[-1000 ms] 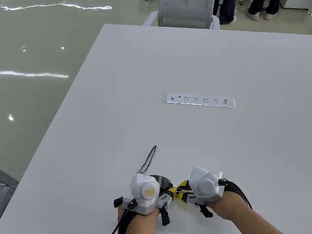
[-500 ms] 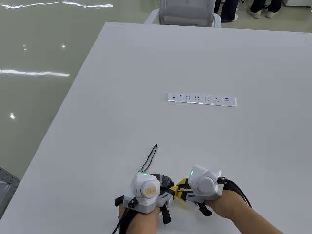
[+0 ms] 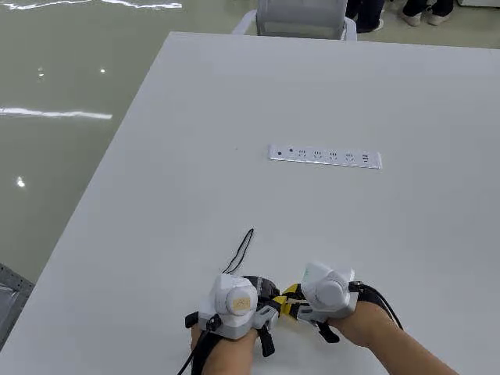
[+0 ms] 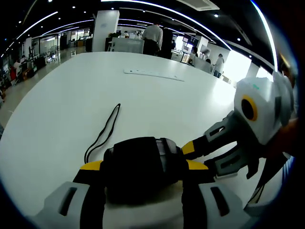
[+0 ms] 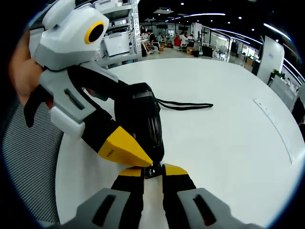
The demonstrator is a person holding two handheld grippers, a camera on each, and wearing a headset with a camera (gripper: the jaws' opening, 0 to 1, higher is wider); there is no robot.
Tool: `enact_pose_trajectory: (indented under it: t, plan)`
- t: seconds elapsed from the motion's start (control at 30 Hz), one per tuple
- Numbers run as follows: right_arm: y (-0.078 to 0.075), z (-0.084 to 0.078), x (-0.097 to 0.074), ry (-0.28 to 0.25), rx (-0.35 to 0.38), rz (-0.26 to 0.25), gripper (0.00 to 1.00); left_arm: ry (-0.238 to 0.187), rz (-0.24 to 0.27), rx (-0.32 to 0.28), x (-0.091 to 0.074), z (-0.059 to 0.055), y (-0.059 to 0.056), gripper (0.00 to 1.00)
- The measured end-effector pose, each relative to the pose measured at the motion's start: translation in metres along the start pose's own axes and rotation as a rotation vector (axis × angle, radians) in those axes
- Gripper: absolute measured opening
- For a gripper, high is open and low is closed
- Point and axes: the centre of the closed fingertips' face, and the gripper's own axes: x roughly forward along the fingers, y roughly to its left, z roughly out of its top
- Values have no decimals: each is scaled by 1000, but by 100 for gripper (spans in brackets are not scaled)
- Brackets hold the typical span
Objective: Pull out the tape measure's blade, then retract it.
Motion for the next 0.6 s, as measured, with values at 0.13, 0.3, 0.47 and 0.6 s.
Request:
enact_pose_trajectory:
  t: [0.13,0.3,0.47,0.6]
  plan:
    - [1,1,0,-2,-7,3,13,0,2,3,0,0,0,62]
    - [-1,0,-1,-21,-21,0,15,-1,6,1,-1,1,1,62]
    - [1,0,-2,-17,-55,0,16,-3,5,2,-1,1,1,62]
    - [-1,-7,-8,-8,-59,5,15,-3,3,2,-1,1,1,62]
